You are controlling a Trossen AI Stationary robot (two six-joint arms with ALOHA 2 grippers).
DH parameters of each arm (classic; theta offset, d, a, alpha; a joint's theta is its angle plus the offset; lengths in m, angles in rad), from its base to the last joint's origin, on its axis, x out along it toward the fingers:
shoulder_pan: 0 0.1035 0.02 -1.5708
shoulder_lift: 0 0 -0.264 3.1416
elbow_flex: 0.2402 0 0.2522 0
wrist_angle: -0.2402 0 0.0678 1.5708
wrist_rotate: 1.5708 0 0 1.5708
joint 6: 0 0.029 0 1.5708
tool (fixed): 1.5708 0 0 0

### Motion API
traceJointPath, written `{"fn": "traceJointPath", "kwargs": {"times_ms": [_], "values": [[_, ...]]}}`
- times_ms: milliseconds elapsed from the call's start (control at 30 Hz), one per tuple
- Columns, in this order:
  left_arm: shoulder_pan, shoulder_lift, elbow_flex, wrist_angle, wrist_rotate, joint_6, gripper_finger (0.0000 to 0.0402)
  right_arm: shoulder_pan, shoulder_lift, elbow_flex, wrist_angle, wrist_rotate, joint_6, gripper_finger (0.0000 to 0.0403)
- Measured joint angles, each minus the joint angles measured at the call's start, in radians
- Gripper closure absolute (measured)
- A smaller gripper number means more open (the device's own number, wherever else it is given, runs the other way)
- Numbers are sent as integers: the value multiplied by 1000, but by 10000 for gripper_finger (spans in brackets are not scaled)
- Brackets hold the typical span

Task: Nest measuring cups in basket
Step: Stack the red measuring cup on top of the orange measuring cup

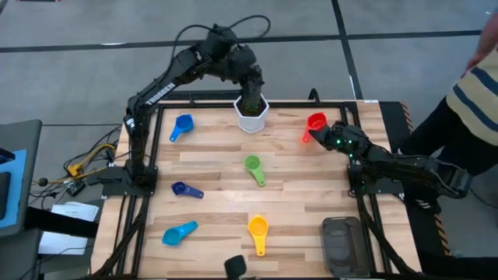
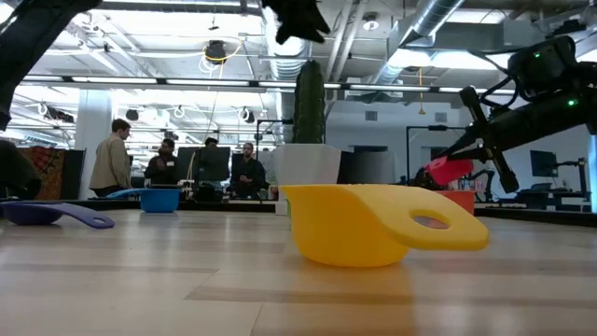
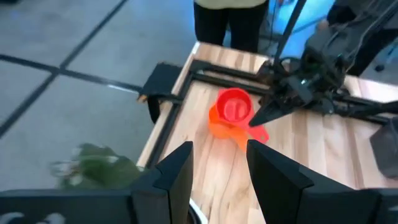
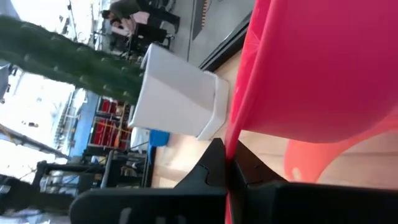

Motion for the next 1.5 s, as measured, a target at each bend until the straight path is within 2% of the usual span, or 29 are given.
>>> {"fn": "traceJointPath", "kwargs": {"times_ms": [133, 367, 533, 767, 933, 1167, 1500], "values": [[1, -45, 0, -1, -24, 1, 260, -50, 0, 0, 1, -58, -5, 398], [-1, -67, 0, 3, -19, 1, 260, -81, 61, 0, 8, -98, 19, 398], [-4, -67, 0, 3, -21, 3, 260, -69, 124, 0, 93, -100, 24, 398], [-5, -67, 0, 3, -20, 4, 260, -69, 202, 0, 127, -97, 22, 397], [-4, -67, 0, 3, -21, 4, 260, -69, 233, 0, 196, -85, 30, 382], [-4, -67, 0, 3, -20, 19, 260, -69, 235, 1, 199, -72, 69, 374], [-4, -67, 0, 3, -20, 19, 260, -66, 235, 1, 197, -84, 93, 321]]}}
